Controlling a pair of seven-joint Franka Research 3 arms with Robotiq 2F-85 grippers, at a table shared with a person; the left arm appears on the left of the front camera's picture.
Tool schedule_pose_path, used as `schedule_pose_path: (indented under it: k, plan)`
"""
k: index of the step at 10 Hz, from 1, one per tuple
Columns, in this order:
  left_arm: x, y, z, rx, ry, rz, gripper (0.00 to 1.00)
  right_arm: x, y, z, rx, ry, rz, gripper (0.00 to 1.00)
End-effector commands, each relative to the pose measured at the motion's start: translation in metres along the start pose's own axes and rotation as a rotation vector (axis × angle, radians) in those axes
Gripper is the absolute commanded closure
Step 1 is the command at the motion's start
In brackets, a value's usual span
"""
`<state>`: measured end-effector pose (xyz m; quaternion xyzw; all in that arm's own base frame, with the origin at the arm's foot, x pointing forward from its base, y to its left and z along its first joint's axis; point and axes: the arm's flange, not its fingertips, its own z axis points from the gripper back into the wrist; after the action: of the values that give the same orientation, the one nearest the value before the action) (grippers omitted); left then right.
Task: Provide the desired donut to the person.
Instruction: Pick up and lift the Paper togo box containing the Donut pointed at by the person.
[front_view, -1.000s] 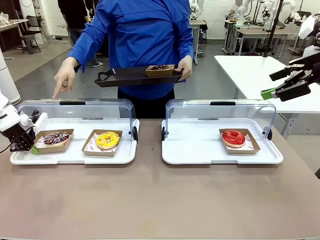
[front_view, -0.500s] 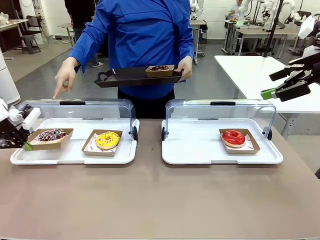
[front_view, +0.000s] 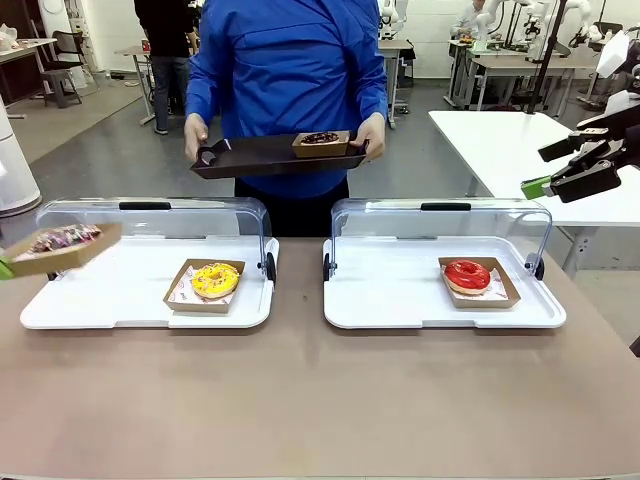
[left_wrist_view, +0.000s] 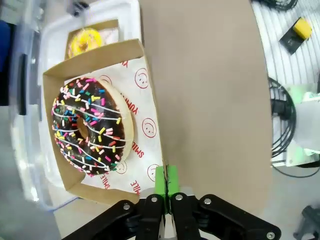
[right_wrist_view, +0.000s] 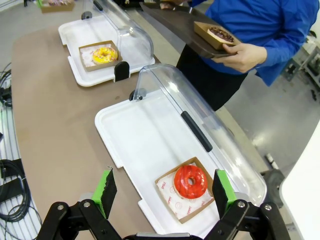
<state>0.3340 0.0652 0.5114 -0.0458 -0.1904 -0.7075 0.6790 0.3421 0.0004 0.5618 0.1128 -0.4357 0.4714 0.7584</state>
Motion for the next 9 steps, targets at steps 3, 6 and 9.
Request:
schedule_pose_path:
  k: [3, 6, 9]
  plan:
    - [0.047, 0.028, 0.072, 0.133, -0.004, 0.011, 1.00, -0.001, 0.002, -0.001, -0.005, 0.008, -0.011, 0.00]
    - [0.049, 0.020, 0.083, 0.123, 0.001, -0.002, 1.00, -0.001, 0.002, -0.001, -0.005, 0.008, -0.011, 0.00]
    - [0.049, 0.020, 0.083, 0.123, 0.001, -0.002, 1.00, -0.001, 0.002, -0.001, -0.005, 0.008, -0.011, 0.00]
